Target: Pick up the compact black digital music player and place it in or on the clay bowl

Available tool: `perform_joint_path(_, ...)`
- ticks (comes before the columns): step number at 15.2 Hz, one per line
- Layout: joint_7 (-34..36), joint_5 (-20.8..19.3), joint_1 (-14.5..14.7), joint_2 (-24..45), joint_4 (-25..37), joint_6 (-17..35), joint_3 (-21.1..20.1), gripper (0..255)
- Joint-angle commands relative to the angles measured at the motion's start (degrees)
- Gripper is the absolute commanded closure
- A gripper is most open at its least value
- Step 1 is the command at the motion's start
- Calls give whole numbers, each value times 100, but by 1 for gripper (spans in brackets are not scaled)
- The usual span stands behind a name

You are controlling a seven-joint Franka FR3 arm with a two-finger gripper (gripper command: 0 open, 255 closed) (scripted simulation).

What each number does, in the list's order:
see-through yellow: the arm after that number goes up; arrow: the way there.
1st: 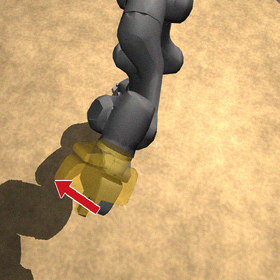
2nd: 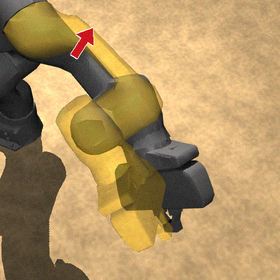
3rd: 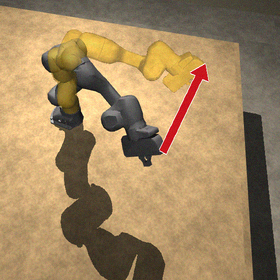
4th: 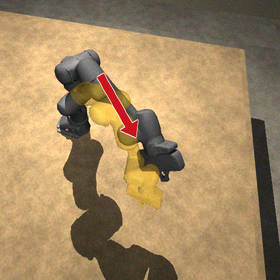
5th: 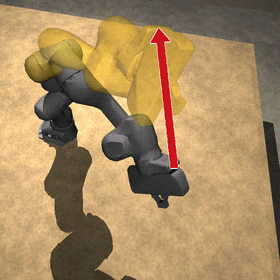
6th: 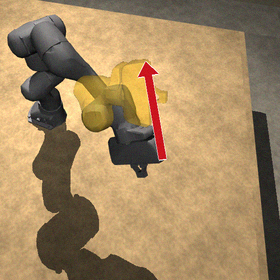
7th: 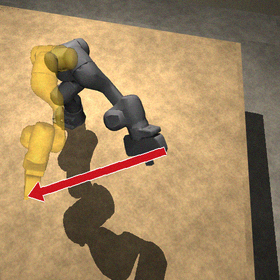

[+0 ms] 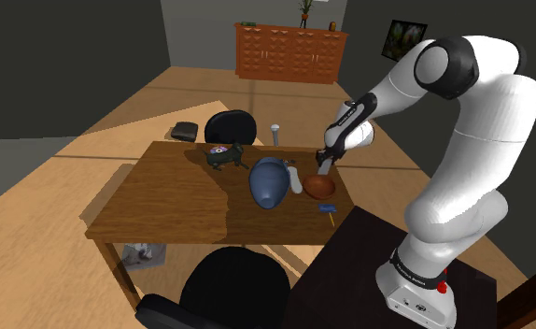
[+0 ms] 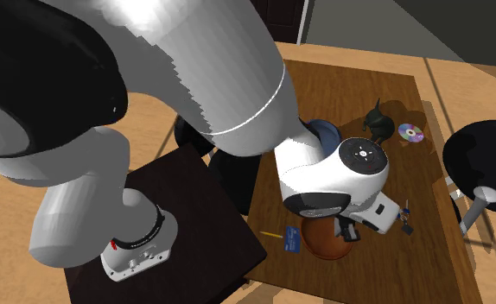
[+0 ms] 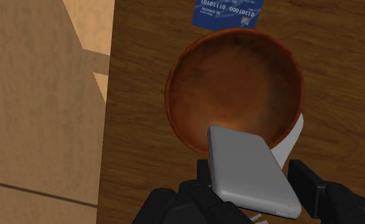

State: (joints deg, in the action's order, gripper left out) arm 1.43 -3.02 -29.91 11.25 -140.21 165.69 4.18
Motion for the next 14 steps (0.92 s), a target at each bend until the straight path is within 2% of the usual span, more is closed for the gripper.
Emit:
perform_joint_path(1, 0, 7, -5, 169, 5, 167, -3, 255)
perform_joint_path(8, 1, 28, -23, 702, 58, 646, -23, 255)
perform_joint_path(14, 1, 29, -22, 703, 60, 645, -23, 255)
